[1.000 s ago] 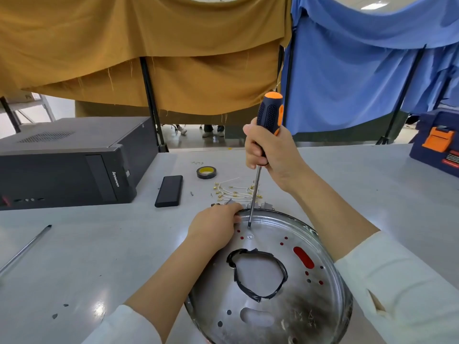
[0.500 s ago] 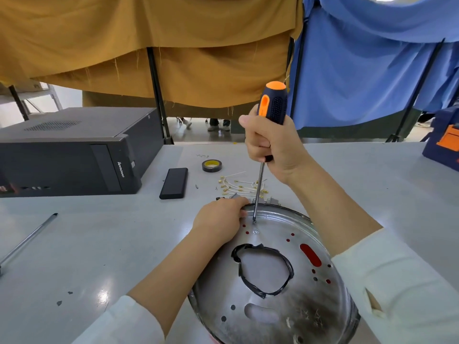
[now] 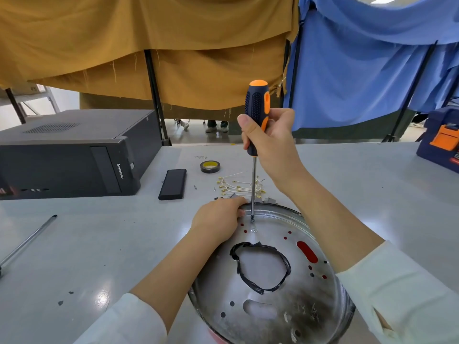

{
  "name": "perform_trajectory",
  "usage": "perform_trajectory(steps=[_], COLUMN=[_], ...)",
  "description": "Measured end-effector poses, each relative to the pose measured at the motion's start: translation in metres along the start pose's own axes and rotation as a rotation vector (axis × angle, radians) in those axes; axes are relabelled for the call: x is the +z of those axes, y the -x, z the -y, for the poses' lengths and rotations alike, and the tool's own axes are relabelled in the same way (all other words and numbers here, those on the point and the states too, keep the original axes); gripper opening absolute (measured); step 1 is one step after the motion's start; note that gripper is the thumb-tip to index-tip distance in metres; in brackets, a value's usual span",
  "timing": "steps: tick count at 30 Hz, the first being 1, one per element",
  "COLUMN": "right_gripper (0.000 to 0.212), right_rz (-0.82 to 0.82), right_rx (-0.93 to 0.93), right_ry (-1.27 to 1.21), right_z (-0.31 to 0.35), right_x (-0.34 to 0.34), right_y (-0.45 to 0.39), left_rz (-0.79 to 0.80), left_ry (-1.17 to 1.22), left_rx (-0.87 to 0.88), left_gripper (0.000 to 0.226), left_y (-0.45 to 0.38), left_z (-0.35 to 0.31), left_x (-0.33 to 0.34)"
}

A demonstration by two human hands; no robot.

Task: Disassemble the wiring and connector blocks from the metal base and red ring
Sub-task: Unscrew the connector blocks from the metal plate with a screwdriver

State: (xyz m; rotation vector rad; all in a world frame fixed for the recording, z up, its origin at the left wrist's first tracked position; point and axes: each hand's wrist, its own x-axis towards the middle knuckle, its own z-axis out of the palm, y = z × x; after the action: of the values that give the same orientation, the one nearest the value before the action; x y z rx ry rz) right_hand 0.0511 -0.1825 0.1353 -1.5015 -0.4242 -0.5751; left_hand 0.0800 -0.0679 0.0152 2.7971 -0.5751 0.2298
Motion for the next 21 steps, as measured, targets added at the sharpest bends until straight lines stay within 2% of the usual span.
perform_trajectory(steps=[6,15,18,21], right_gripper=[0.039,0.046,0.045,0.042], right_rz=[-0.184,-0.18,-0.192,-0.301], right_rx=[-0.045,0.022,-0.014,-0.105], right_ry=[0.069,0.07,0.1,0.151], right_z=[-0.003,0.001,-0.002,-0.008], right_x=[-0.003,0.004,0.01,0.017], right_y=[0.001,-0.003,-0.001,0.004], left_rz=[-0.011,0.006,0.006,-0.004], left_ry=[-0.052,-0.094,-0.102,-0.091], left_rx=[0.012,0.033,0.035,0.033], left_gripper=[0.029,0.028,0.027,0.03], left_y=[0.001,0.001,0.001,0.001], left_z=[-0.002,-0.004,-0.004,-0.004], left_x=[0.001,-0.001,0.0,0.001])
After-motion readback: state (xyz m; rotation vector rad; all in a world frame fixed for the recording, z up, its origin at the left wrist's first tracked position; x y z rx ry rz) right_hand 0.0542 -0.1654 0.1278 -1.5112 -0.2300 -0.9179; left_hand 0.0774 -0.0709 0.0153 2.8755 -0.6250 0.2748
